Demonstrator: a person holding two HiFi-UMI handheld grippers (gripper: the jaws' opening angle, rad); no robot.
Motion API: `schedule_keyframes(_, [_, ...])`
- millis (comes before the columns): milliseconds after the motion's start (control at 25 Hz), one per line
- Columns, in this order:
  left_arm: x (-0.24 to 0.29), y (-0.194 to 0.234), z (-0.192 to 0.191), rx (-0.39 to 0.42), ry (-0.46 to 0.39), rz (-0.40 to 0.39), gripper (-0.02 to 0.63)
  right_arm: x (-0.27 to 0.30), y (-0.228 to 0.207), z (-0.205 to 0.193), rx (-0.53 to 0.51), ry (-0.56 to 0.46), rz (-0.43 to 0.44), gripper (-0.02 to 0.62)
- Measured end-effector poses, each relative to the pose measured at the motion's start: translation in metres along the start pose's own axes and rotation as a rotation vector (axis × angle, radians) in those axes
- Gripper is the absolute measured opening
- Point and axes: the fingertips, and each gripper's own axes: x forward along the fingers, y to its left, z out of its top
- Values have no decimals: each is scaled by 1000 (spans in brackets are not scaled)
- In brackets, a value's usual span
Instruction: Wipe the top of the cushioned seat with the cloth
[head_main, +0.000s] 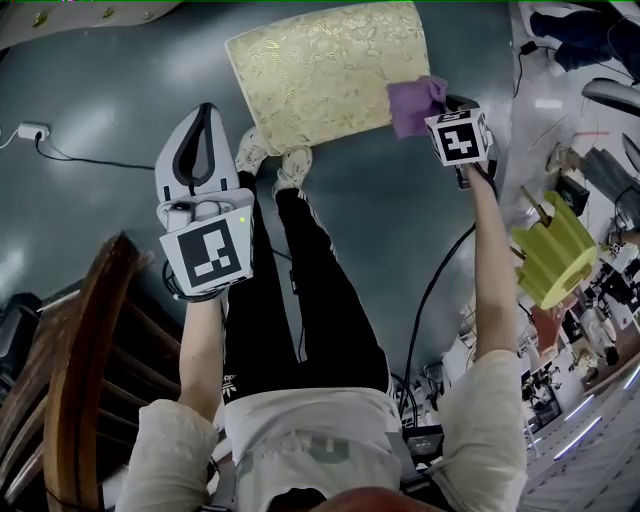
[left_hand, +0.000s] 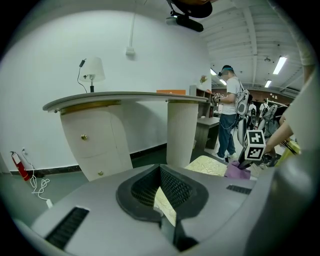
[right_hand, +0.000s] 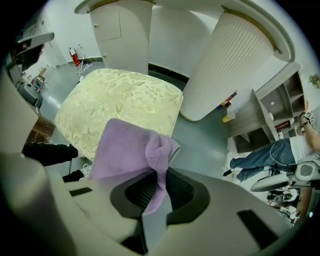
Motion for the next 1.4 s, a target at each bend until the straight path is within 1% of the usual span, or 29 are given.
schedule_keyframes(320, [5,-4,-1,-6,5,-9,5,7,-9,-3,-5,22,-20,59])
schedule_keyframes(520, [9,-2,-3,-1,10,-10,5,10,-13,-6,41,28,-35,58])
schedule_keyframes(600, [9,-1,-3,0,7,-9,5,10,-12,-6,50,26,-47,57])
schedule_keyframes(760, [9,-3,1,7,-4,-20,5,3,-13,-4,34,17,-80,57])
schedule_keyframes(840, [10,-5,6,10,-21,-26,5,-2,-14,1,55,2,-94,57])
schedule_keyframes(920, [8,-7,14,5,-34,-30,5,-16,-13,5,98,-25,-94,57])
schedule_keyframes(1000, [2,-9,31,-10,-52,-35,5,-47,-13,19,181,-100,-87,57])
schedule_keyframes(1040, [-2,-8,45,-16,-71,-35,5,-70,-16,33,237,-165,-87,57])
schedule_keyframes(1120, [-8,-7,78,-18,-126,-36,5,-127,-24,73,347,-336,-105,57])
schedule_keyframes(1200, [-18,-7,115,-15,-179,-47,5,-197,-30,113,435,-516,-137,57])
schedule_keyframes(1280, [-34,-9,153,-14,-222,-60,5,-274,-30,143,501,-681,-161,57])
schedule_keyframes(1400, [-64,-12,208,-20,-256,-90,5,-387,-22,164,566,-878,-197,57])
